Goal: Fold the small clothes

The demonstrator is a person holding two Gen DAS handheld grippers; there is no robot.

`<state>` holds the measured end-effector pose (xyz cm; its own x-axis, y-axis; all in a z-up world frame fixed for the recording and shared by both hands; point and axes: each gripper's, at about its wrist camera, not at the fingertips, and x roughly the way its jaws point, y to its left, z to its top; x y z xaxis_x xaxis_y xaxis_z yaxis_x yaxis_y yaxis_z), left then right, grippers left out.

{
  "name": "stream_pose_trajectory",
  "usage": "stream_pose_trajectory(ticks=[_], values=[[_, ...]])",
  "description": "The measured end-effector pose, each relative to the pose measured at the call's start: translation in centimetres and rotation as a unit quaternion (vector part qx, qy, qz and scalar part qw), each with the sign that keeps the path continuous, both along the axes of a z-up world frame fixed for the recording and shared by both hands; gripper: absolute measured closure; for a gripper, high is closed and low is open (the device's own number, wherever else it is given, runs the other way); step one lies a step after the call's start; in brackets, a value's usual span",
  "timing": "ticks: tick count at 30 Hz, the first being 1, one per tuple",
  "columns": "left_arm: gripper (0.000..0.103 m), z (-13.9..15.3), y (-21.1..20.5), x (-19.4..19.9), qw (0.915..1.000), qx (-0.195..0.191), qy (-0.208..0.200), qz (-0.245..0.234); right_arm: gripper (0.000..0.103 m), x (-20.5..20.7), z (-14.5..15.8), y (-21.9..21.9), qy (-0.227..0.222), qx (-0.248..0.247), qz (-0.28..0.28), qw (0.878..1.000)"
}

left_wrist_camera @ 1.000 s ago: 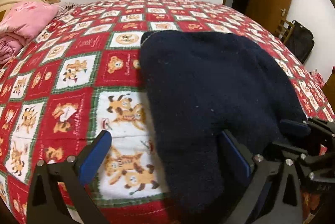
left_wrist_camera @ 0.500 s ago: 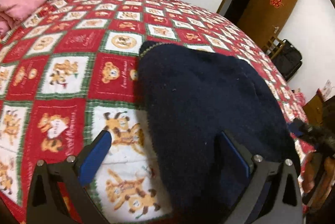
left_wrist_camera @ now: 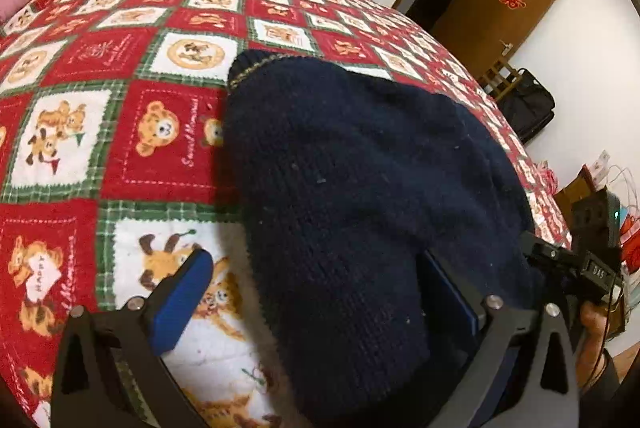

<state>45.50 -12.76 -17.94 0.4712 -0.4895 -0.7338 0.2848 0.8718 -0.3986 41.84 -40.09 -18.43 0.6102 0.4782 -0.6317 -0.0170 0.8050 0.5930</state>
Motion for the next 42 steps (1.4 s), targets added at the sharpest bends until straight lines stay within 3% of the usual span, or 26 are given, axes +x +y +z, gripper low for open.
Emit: stream_pose_trajectory(ticks=[4, 9, 13, 24, 31, 35, 42], values=[[0.000, 0.4, -1.3, -0.4, 0.9990, 0.037, -0.023, 0.003, 0.039, 0.9, -0.3, 0.6, 0.003, 0.005, 0.003, 1.000], [0.000, 0.5, -1.6, -0.4, 0.9982, 0.048, -0.037, 0.004, 0.045, 1.2, -0.6, 0.5, 0.001, 0.010, 0.001, 1.000], [0.012, 0.9, -2.1, -0.8, 0.9971, 0.051, -0.055, -0.013, 0.049, 1.1, -0.9, 0.4, -0.005, 0.019, 0.004, 1.000], [0.024, 1.5, -3.1, -1.2, 0.9938, 0.073, -0.082, -0.020, 0.054, 1.0, -0.7, 1.3, -0.016, -0.005, 0.008, 1.000], [0.061, 2.8, -4.3, -2.4, 0.9851, 0.118, -0.122, -0.027, 0.067, 0.3, 0.5, 2.8, -0.027, -0.032, -0.001, 0.999], [0.068, 4.0, -3.5, -3.3, 0.9864, 0.108, -0.123, -0.017, 0.071, -0.5, 1.6, 3.5, -0.040, -0.037, -0.010, 0.998], [0.069, 8.1, -1.2, -6.7, 0.9865, 0.078, -0.143, -0.005, 0.073, -2.9, 5.5, 7.4, -0.069, -0.033, 0.022, 0.997]])
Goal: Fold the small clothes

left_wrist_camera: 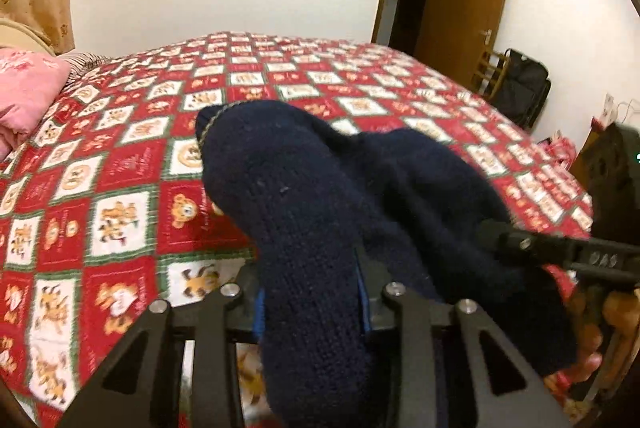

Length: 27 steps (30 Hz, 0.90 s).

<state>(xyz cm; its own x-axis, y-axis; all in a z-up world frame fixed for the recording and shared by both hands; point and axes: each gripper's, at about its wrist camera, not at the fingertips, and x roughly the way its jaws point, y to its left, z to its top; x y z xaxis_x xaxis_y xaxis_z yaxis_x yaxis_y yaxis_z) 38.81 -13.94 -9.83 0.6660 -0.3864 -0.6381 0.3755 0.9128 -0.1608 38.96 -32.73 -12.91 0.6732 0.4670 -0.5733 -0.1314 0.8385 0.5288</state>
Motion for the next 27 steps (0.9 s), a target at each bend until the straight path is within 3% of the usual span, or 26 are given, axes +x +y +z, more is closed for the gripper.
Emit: stream_pose_trajectory(ticks=[9, 15, 27], values=[[0.069, 4.1, 8.2, -6.0, 0.9985, -0.012, -0.035, 0.041, 0.073, -3.6, 2.5, 6.3, -0.015, 0.048, 0.053, 0.997], [0.069, 5.3, 15.5, -9.7, 0.9943, 0.000, -0.044, 0.097, 0.073, -4.0, 3.5, 14.9, -0.015, 0.063, 0.119, 0.991], [0.069, 5.4, 28.5, -15.2, 0.9775, 0.006, -0.044, 0.206, 0.073, -3.2, 2.8, 32.2, 0.008, 0.083, 0.238, 0.968]])
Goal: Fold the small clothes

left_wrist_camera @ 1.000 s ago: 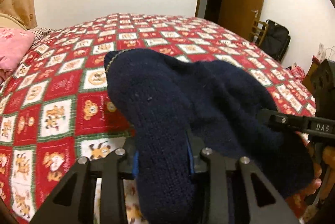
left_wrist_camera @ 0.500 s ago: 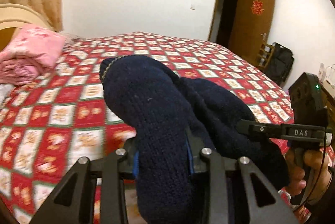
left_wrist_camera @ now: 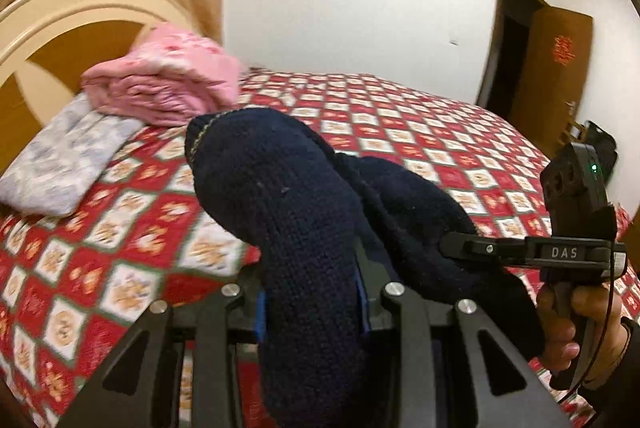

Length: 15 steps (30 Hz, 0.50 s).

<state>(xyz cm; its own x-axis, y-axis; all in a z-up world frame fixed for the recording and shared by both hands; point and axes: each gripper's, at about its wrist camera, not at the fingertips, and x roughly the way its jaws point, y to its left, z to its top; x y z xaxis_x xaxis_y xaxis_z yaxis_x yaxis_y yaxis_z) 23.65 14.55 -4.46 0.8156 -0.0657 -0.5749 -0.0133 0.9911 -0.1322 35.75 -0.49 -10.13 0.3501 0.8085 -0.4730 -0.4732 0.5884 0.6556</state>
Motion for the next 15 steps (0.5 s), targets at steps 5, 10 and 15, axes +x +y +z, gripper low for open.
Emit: stream_pose_trajectory(ticks=[5, 10, 15], values=[[0.069, -1.5, 4.0, -1.4, 0.9993, -0.010, 0.011, 0.034, 0.073, 0.3, -1.1, 5.6, 0.010, -0.008, 0.042, 0.999], [0.069, -5.2, 7.0, -1.4, 0.9975, -0.014, 0.042, 0.055, 0.073, 1.2, -3.9, 8.6, 0.028, -0.033, 0.059, 0.997], [0.054, -11.1, 9.0, -0.7, 0.9930, -0.009, 0.094, 0.071, 0.072, 2.3, -7.4, 9.8, 0.043, -0.091, 0.054, 0.993]])
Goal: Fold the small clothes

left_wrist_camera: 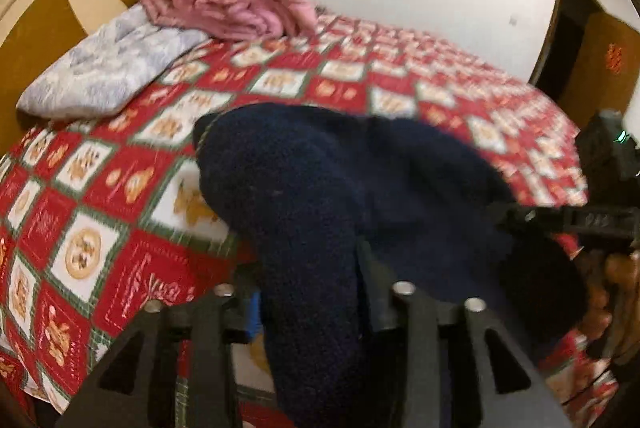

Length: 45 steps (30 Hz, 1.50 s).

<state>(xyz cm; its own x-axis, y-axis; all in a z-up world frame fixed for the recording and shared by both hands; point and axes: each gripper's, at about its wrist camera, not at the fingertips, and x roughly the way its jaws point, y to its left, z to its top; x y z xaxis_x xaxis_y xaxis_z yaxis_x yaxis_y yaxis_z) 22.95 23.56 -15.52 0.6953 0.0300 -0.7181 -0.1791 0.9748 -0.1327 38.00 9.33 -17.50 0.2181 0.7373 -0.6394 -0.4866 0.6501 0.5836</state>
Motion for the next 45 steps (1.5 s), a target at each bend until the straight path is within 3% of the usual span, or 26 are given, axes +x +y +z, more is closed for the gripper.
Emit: stream_pose_trajectory(ticks=[2, 3, 5, 6, 10, 12, 17, 20, 24, 28, 34, 39, 42, 45], values=[[0.036, -0.6, 1.0, -0.7, 0.9996, -0.014, -0.017, 0.020, 0.067, 0.6, -1.1, 0.0, 0.001, -0.026, -0.004, 1.000], [0.034, -0.6, 1.1, -1.3, 0.9991, -0.021, -0.027, 0.026, 0.064, 0.9, -1.5, -0.3, 0.010, -0.020, -0.007, 1.000], [0.028, -0.5, 1.2, -2.5, 0.9982, -0.028, -0.032, 0.042, 0.044, 1.1, -1.7, -1.0, 0.010, -0.029, -0.017, 0.999], [0.028, -0.2, 1.3, -3.5, 0.9974, -0.041, -0.038, 0.046, 0.043, 1.1, -1.5, -1.3, 0.007, -0.035, -0.021, 0.999], [0.023, 1.4, 0.4, -7.4, 0.9956, -0.025, -0.058, 0.069, 0.043, -0.9, 0.6, -4.1, -0.024, -0.048, -0.046, 0.997], [0.022, 1.8, 0.3, -8.2, 0.9952, -0.013, -0.048, 0.084, 0.043, -2.3, 2.0, -5.8, -0.048, -0.058, -0.065, 0.995], [0.022, 3.3, -0.6, -11.5, 0.9928, -0.019, -0.061, 0.101, 0.043, -6.7, 4.7, -9.0, -0.080, -0.085, -0.103, 0.988], [0.022, 5.0, -1.6, -13.8, 0.9895, -0.014, -0.089, 0.113, 0.043, -10.2, 6.4, -9.5, -0.111, -0.097, -0.114, 0.983], [0.022, 8.2, -3.0, -14.9, 0.9889, -0.002, -0.115, 0.094, 0.043, -15.1, 9.3, -9.2, -0.164, -0.101, -0.118, 0.974], [0.013, 11.4, -3.9, -16.9, 0.9831, 0.000, -0.163, 0.082, 0.043, -20.6, 12.9, -9.0, -0.231, -0.094, -0.122, 0.961], [0.013, 13.2, -4.8, -18.2, 0.9781, 0.019, -0.193, 0.075, 0.042, -25.4, 16.2, -7.7, -0.298, -0.114, -0.121, 0.940], [0.013, 13.7, -5.3, -18.6, 0.9775, 0.022, -0.198, 0.070, 0.042, -27.4, 17.4, -7.1, -0.322, -0.121, -0.116, 0.932], [0.005, 13.7, -5.4, -18.7, 0.9767, 0.024, -0.201, 0.071, 0.042, -28.0, 17.6, -6.9, -0.326, -0.123, -0.113, 0.931], [0.004, 13.8, -5.3, -18.7, 0.9762, 0.021, -0.203, 0.074, 0.042, -28.3, 17.6, -6.9, -0.325, -0.120, -0.109, 0.932]])
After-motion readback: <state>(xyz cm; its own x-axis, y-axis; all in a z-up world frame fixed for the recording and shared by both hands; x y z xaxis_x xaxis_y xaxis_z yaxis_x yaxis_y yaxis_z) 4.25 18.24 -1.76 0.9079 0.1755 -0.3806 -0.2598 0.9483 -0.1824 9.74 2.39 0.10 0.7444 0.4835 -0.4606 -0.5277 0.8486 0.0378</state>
